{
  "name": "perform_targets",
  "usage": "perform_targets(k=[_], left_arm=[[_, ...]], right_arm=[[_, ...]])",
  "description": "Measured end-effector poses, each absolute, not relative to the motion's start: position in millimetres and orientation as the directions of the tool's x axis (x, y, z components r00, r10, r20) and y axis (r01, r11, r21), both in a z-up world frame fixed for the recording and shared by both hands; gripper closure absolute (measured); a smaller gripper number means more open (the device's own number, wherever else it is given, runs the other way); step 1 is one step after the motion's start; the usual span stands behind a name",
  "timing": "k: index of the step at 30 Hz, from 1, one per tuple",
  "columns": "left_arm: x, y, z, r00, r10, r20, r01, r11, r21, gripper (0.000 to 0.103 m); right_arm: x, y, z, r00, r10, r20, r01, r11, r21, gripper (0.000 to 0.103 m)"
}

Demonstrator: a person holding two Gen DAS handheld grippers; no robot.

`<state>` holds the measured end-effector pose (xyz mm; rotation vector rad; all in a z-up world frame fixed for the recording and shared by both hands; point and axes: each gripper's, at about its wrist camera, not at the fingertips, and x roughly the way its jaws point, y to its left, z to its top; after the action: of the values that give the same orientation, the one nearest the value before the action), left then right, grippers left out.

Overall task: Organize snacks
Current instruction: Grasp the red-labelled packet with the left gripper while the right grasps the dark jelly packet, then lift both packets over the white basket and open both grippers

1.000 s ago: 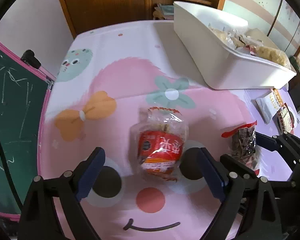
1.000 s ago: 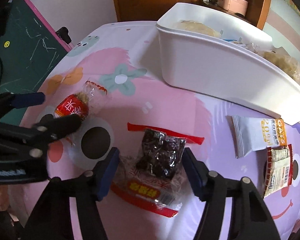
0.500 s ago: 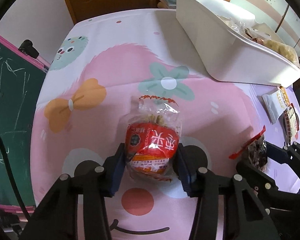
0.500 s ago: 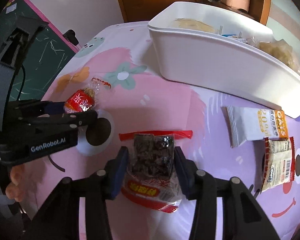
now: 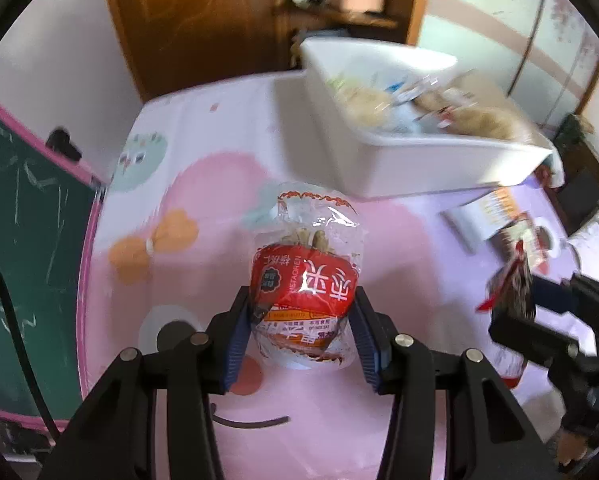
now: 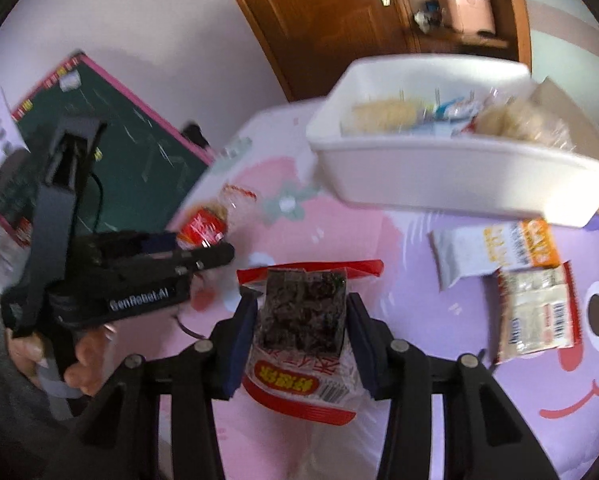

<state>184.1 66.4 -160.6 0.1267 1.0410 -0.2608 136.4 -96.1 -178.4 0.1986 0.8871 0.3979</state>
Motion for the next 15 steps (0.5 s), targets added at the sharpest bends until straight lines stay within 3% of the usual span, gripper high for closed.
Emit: perform_targets(k=[8, 15], left_arm=[[170, 24, -77, 0.612, -0.228, -0.757, 0.364, 0.931, 0.014, 0.057], [194, -9, -16, 0.690, -0.238, -0.683, 0.347, 0.937, 0.024, 0.057]], right_arm=[[124, -128, -97, 0.774, 0.260, -0.578, -0.185, 0.965, 0.187, 0.058], [128, -168, -33, 0.874, 0.136, -0.467, -0.090, 0.989, 0.120, 0.058]])
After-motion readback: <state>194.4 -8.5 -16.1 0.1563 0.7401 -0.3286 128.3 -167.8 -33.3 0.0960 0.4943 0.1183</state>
